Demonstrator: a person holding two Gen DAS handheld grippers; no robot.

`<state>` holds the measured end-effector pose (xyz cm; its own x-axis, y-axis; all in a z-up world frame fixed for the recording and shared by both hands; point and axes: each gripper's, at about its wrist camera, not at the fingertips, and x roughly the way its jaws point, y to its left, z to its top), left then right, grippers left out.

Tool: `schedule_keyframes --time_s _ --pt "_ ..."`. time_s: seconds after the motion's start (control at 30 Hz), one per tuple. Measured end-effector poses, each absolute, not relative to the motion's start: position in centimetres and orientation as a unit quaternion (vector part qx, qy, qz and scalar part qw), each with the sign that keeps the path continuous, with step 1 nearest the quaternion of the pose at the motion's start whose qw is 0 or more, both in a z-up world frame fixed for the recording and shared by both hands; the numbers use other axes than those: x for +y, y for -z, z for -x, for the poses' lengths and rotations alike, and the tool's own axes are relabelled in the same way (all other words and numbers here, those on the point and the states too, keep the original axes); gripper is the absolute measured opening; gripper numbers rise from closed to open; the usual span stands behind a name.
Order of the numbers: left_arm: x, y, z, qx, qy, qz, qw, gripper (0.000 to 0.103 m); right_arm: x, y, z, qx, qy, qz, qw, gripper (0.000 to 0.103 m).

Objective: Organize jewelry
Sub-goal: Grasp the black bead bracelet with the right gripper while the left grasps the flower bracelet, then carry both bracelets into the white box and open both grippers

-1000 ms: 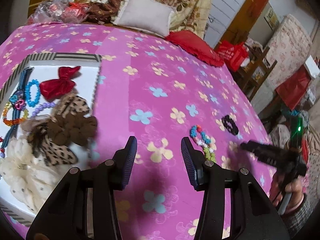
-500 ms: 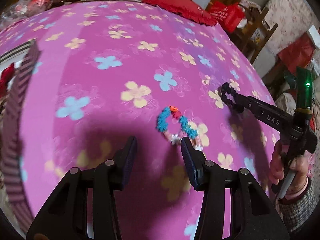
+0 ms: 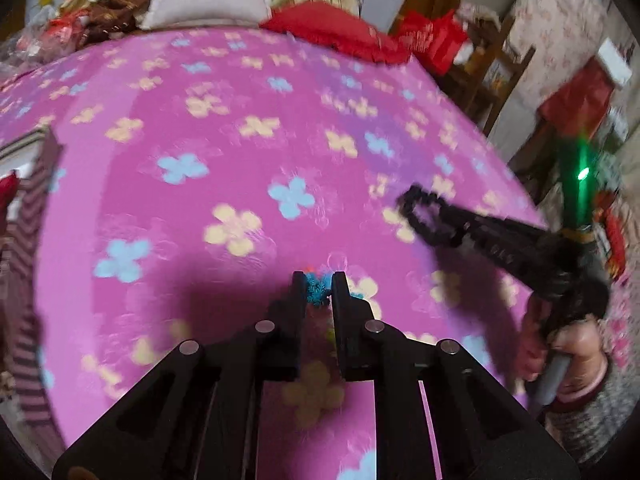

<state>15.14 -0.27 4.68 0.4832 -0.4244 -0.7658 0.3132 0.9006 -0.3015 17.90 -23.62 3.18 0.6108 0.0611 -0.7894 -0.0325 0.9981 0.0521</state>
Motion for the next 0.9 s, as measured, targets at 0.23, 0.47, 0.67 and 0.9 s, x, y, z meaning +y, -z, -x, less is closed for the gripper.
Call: schedule_keyframes --time_s 0.23,0.47,0.67,0.9 --pt "7.2 -11.2 -12.5 0.389 0.2 0.106 0.893 0.012 -20.3 -8.4 -16.1 0.4 -0.047 0.003 0.915 0.005" --pt "16.3 -13.0 -12.5 0.353 0.124 0.14 0.917 0.011 -13.8 -11.9 -15.1 0.377 -0.099 0.036 0.92 0.005" --pt "23.9 -12.2 -15.8 0.351 0.056 0.151 0.922 0.012 -6.2 -13.1 -16.3 0.375 -0.155 0.064 0.912 0.005" --pt "31.5 -9.1 -21.3 0.354 -0.017 0.19 0.915 0.012 3.9 -13.2 -18.7 0.382 -0.222 0.097 0.892 0.005"
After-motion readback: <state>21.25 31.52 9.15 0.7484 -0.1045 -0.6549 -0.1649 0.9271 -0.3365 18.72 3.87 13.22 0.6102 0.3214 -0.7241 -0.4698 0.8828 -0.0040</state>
